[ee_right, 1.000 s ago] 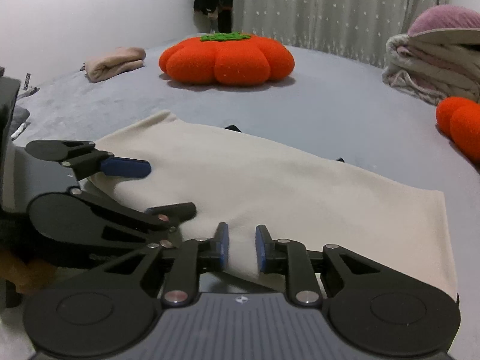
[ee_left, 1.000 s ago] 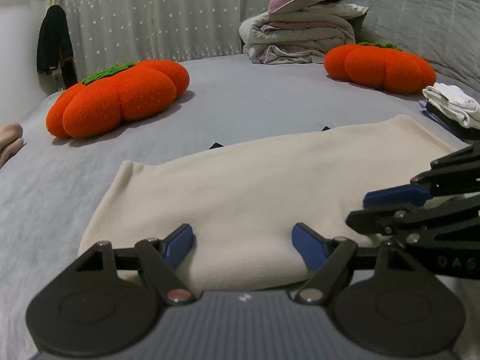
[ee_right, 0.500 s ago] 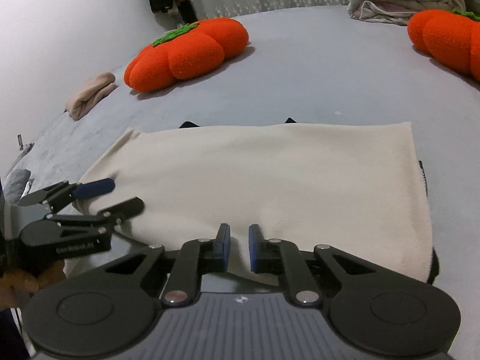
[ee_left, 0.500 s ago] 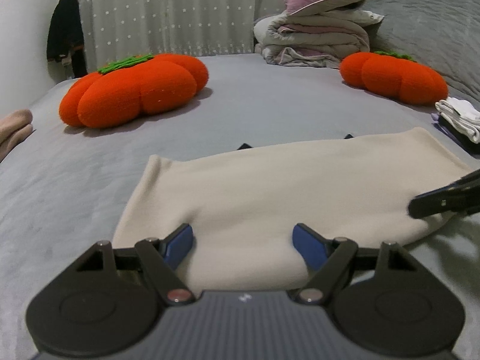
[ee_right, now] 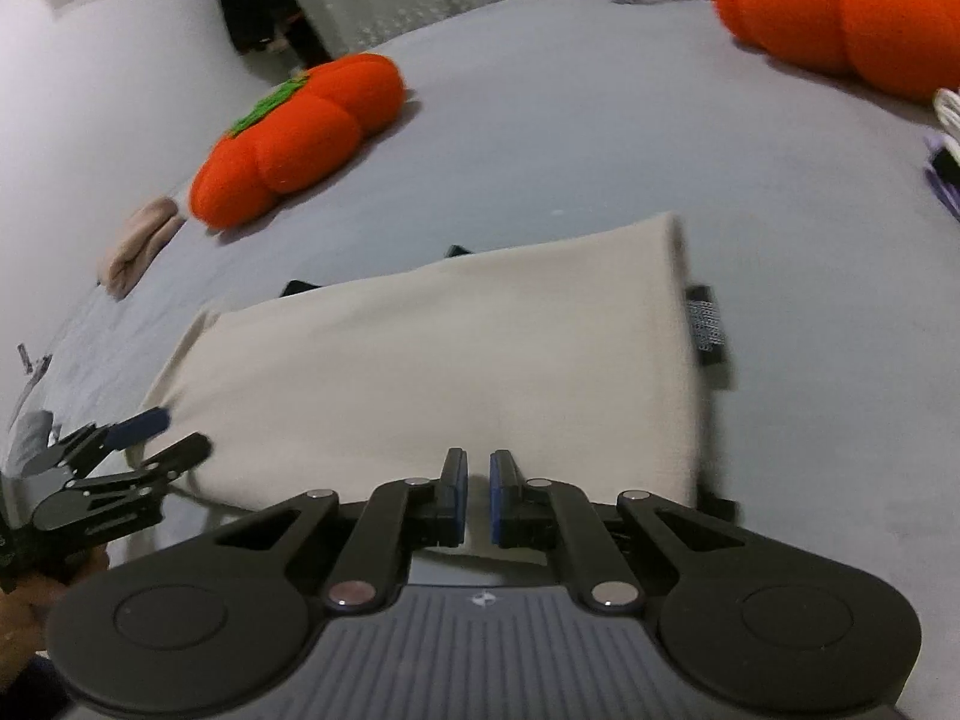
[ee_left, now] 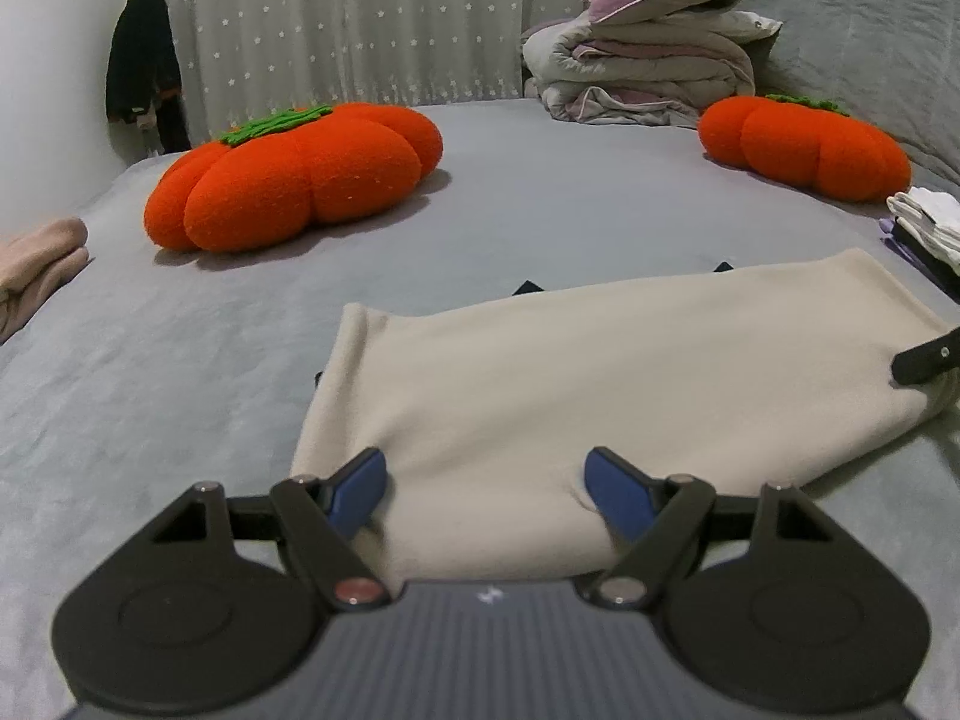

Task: Fold clothes

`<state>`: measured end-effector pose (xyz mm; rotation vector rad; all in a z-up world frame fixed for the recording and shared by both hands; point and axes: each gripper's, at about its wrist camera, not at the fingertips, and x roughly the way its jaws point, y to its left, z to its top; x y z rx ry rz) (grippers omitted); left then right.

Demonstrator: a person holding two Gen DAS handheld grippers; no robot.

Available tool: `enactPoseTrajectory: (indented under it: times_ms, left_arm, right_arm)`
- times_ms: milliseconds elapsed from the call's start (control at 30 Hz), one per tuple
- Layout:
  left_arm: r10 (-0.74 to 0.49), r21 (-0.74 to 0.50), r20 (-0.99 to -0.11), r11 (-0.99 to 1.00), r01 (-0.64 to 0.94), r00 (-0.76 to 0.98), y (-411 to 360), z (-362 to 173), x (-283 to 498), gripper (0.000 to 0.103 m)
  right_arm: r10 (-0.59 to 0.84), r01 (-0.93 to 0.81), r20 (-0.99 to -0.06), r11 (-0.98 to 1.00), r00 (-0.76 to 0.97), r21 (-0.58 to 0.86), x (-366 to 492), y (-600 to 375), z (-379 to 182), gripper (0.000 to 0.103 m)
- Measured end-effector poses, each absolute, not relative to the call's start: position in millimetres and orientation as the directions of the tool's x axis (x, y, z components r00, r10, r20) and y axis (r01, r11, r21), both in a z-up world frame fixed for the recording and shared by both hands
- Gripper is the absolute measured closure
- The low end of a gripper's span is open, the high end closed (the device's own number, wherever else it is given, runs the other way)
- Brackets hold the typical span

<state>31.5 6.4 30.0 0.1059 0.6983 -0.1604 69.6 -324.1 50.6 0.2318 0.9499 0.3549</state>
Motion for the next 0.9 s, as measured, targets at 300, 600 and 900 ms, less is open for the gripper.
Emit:
enactPoseTrajectory:
  times_ms: [300,600,900]
  left_arm:
    - [-0.093,-0.042,-0.686,0.995,0.089,0.721,39.3,27.8,39.0,0.032]
    - [-0.1,-0.123,-0.714,0.992,0.016,0.693,68.4,25.1,44.4,0.02]
    - [-0.047,-0.04,-0.694,0.999,0.027,0.719,57.3,28.1,42.6,0.019]
  right_arm:
    - [0.341,-0.184,-0.773,0.94,0.535,0.287,68.0,-341.0,55.9,0.103]
    - [0.271,-0.185,-0.792,0.962,0.547,0.201,61.1,-356.1,62.3,0.103]
    - [0.229,-0.196,-0.807,0.97,0.544,0.144,59.4,-355.5,58.4,0.103]
